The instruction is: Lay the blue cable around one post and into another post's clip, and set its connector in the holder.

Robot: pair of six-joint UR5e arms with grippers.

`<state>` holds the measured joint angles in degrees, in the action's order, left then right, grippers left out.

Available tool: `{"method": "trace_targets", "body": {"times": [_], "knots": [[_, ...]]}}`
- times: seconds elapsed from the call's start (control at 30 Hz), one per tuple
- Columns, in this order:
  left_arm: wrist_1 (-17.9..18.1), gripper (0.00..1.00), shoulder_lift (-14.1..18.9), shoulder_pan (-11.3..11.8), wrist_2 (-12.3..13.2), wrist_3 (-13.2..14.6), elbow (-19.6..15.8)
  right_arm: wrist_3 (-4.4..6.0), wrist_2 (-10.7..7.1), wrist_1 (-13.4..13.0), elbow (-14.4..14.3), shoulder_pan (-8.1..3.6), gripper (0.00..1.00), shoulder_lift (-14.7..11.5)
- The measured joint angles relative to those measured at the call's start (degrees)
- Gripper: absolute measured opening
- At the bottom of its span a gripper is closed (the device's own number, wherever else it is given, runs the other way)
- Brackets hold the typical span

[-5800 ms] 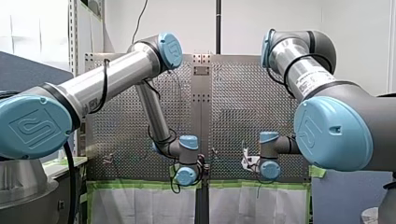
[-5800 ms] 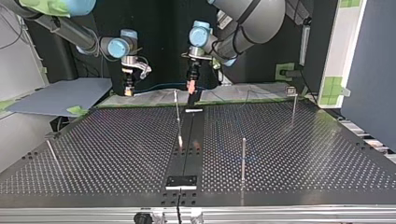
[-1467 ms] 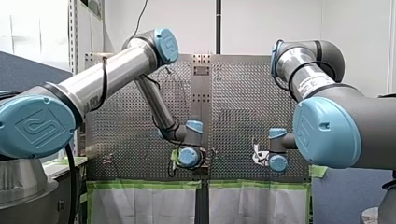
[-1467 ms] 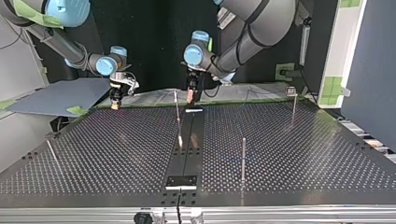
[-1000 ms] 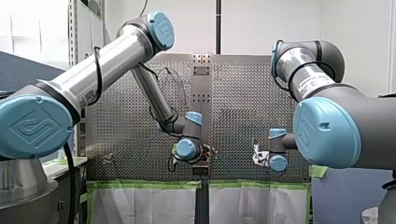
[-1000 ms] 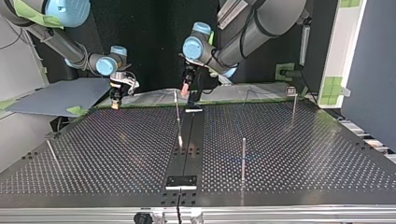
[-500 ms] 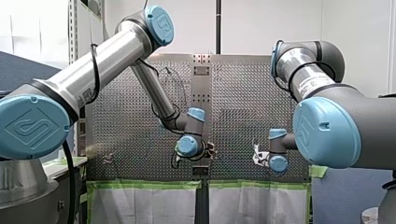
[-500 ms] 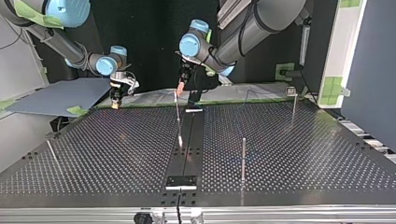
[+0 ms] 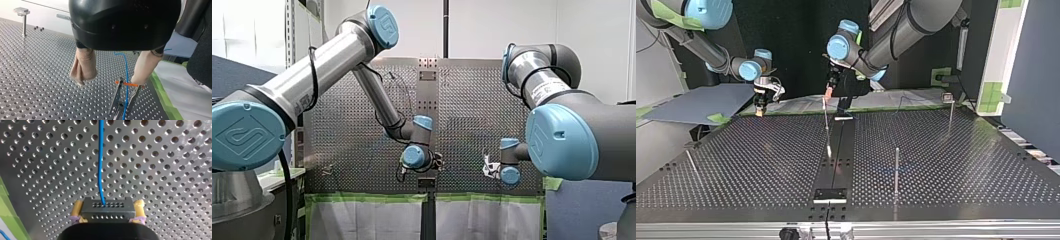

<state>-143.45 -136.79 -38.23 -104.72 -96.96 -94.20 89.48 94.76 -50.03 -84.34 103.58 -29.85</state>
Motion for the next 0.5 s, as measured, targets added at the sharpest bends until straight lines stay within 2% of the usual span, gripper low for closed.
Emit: {"method": "trace_targets", "body": {"times": [0.5], "knots": [[0.35, 1.00, 0.00, -0.12, -0.06, -0.50, 0.00, 0.02, 0.00, -0.16, 0.00, -0.10, 0.03, 0.00]]}}
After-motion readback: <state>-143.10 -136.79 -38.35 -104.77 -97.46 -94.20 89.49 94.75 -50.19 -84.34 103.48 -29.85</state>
